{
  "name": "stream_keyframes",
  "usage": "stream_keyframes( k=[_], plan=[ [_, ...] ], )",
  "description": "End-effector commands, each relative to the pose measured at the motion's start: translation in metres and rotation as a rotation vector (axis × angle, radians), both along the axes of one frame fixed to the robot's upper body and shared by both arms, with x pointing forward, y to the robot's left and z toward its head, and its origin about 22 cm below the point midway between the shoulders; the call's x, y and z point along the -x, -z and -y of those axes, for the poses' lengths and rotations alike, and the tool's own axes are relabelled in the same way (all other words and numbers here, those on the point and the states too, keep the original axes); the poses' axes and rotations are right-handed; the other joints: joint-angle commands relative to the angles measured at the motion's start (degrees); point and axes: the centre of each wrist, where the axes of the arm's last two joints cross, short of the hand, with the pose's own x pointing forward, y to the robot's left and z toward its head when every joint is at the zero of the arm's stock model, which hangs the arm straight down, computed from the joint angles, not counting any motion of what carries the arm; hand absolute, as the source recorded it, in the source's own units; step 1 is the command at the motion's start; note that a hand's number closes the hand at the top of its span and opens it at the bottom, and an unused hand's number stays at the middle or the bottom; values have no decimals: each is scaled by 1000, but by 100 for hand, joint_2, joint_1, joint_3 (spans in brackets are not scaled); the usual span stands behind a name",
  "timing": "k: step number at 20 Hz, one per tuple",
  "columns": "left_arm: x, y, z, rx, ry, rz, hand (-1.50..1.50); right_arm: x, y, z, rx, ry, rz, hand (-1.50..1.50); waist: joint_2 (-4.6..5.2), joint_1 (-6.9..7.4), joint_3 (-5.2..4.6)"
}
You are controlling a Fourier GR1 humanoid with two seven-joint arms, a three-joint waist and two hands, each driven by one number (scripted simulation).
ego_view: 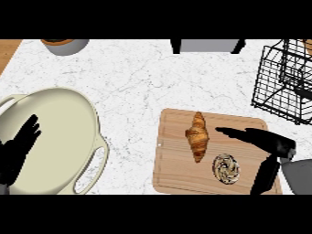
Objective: Pick the cupcake from the cutting board and place it in the tiered basket
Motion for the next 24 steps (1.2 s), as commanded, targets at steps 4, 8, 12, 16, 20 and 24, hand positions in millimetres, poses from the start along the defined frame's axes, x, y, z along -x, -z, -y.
stream_keyframes(
  k=[4,8,12,16,20,24],
  plan=[
    [14,-2,8,6,6,-19,0,-9,16,-16,8,-4,-45,-150,8,26,-12],
    [-6,-20,-18,-14,8,-9,0,-4,20,-17,9,-1,-37,-150,9,4,-13],
    [1,9,-4,7,-11,-17,0,17,27,-29,-1,-34,-44,-150,9,-15,-15],
    [-12,-14,-6,17,-4,-16,0,25,43,-39,-18,-71,-61,-150,12,-15,-13],
    [9,7,2,25,1,-7,0,20,44,-56,-116,-62,61,150,13,21,-12],
    [-6,-1,8,3,-21,-4,0,31,42,-40,-140,-7,94,150,9,-19,-13]
  ],
)
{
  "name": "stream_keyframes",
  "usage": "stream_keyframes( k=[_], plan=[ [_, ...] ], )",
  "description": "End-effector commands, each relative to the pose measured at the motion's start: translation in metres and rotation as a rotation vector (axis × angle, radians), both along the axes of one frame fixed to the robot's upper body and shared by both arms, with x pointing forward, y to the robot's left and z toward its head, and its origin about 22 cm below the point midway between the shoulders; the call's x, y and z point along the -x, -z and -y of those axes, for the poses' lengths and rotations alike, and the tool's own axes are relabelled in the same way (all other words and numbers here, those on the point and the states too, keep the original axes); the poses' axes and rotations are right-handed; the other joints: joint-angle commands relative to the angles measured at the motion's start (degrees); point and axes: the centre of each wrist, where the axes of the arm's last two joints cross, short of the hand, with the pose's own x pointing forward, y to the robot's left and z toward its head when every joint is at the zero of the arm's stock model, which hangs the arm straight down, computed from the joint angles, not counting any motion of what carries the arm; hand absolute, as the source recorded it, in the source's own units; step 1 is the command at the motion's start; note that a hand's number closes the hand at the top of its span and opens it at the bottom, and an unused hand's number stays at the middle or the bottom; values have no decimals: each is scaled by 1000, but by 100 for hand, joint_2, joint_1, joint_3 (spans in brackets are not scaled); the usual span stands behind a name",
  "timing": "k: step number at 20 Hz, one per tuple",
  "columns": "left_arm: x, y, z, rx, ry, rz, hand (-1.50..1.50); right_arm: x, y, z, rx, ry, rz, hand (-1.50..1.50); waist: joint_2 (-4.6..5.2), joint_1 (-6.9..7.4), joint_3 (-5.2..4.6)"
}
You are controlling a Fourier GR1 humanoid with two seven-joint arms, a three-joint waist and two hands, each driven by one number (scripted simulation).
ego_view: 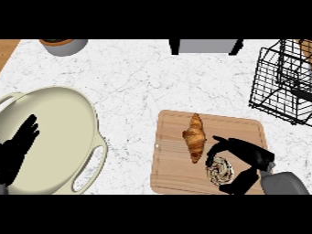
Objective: Pick the cupcake from the cutting board and place it in the tiered basket
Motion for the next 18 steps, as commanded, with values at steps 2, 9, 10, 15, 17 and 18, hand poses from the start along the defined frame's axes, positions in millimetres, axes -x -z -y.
stream_keyframes(
  k=[2,9,10,15,17,18],
  plan=[
    [3,6,-6,7,-6,-4,0,2,-13,-8,-86,48,13,150,61,9,67],
    [9,-6,-7,-2,6,-8,0,-5,-25,47,-53,198,72,150,61,18,69],
    [-1,10,1,-12,-3,12,0,-20,-36,38,-45,222,101,150,69,8,66],
    [0,-3,1,-11,13,-12,0,-42,-84,-32,327,618,415,150,-26,114,-7],
    [4,-1,0,-16,14,-26,0,-46,-104,-40,417,742,509,150,-79,131,-24],
    [-1,-3,4,-13,20,-21,0,-48,-112,-54,451,785,541,150,-67,111,-21]
  ],
)
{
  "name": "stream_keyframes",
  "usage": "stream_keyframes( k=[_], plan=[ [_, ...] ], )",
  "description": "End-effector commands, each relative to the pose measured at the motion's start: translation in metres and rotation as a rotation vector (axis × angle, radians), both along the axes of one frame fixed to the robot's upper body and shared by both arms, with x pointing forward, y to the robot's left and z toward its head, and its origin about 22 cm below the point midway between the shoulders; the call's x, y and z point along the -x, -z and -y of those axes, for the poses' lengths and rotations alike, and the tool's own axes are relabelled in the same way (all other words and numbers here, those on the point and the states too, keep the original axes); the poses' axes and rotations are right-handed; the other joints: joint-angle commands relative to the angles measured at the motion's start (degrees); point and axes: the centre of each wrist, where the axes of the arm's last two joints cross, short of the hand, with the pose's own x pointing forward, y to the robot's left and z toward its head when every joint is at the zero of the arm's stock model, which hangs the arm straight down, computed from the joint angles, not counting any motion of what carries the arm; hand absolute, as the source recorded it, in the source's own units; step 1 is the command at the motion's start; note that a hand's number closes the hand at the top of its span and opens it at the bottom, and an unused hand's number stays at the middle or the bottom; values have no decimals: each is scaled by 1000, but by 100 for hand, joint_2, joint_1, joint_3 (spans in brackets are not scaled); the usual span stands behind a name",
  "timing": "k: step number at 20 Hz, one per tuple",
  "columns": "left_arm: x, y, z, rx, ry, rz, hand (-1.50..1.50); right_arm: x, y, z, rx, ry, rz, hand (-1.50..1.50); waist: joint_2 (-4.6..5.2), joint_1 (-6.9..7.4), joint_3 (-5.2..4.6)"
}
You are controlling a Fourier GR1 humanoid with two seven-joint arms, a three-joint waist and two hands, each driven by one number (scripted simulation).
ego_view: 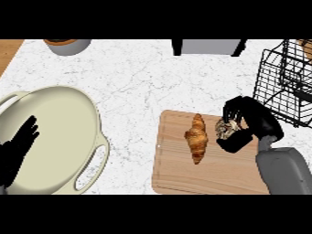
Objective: Pick the cupcake from the cutting board and place it in the tiered basket
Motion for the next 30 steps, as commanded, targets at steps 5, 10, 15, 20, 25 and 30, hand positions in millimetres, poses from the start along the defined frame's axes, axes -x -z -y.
stream_keyframes(
  k=[5,10,15,20,25,30],
  plan=[
    [-2,1,2,-7,15,-12,0,-11,-90,-88,225,476,399,150,-12,80,3],
    [-14,-3,21,14,37,0,0,-11,-141,-152,281,659,528,150,72,161,45],
    [-7,4,0,-1,15,8,0,-22,-167,-177,248,694,561,150,110,102,56],
    [-12,3,3,1,6,5,0,-57,-175,-154,238,729,607,150,124,9,62],
    [-11,-13,1,-1,23,18,0,-94,-179,-114,256,739,646,150,127,39,65],
    [-2,-3,-3,12,14,1,0,-122,-176,-45,304,750,671,150,132,38,66]
  ],
)
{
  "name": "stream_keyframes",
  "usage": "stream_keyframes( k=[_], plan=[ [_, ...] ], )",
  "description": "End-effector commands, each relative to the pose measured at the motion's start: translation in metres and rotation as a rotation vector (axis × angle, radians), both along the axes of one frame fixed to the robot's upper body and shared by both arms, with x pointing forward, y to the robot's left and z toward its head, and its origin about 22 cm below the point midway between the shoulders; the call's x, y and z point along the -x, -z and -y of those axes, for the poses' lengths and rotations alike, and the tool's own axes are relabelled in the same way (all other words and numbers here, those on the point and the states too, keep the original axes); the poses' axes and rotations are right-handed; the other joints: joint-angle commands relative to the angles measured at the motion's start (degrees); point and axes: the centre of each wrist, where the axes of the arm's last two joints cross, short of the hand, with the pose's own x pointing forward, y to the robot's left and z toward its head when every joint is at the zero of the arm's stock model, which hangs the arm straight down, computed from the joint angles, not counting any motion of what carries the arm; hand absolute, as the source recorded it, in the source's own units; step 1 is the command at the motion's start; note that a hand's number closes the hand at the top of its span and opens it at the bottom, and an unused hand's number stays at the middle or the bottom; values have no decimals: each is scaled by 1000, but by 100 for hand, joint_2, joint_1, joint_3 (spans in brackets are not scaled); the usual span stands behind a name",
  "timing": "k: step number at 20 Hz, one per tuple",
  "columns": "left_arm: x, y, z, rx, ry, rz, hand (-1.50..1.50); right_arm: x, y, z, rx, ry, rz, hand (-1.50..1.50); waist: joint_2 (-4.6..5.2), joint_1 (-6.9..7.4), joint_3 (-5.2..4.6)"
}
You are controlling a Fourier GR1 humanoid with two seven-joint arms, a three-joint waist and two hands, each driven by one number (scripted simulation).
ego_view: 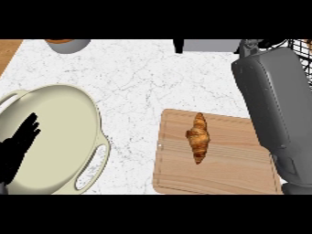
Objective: Pick the cupcake from the cutting board and place it in the tiered basket
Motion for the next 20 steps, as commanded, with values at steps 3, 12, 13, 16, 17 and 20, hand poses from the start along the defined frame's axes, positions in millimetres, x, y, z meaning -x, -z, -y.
stream_keyframes(
  k=[3,12,13,16,17,20],
  plan=[
    [-2,-6,-1,0,0,3,0,-15,-6,41,-194,-43,181,150,18,33,10],
    [6,3,7,-1,7,-2,0,-50,1,107,-209,-67,187,150,11,44,4],
    [-7,8,5,6,-5,5,0,-53,5,122,-213,-63,211,150,48,73,3],
    [-3,4,5,0,4,13,0,-55,-19,151,-219,-53,213,150,53,116,4],
    [-3,3,1,0,14,4,0,-49,11,161,237,55,-46,150,81,51,-55],
    [-7,4,8,-7,24,9,0,-49,-2,182,320,81,-104,150,91,141,-11]
  ],
)
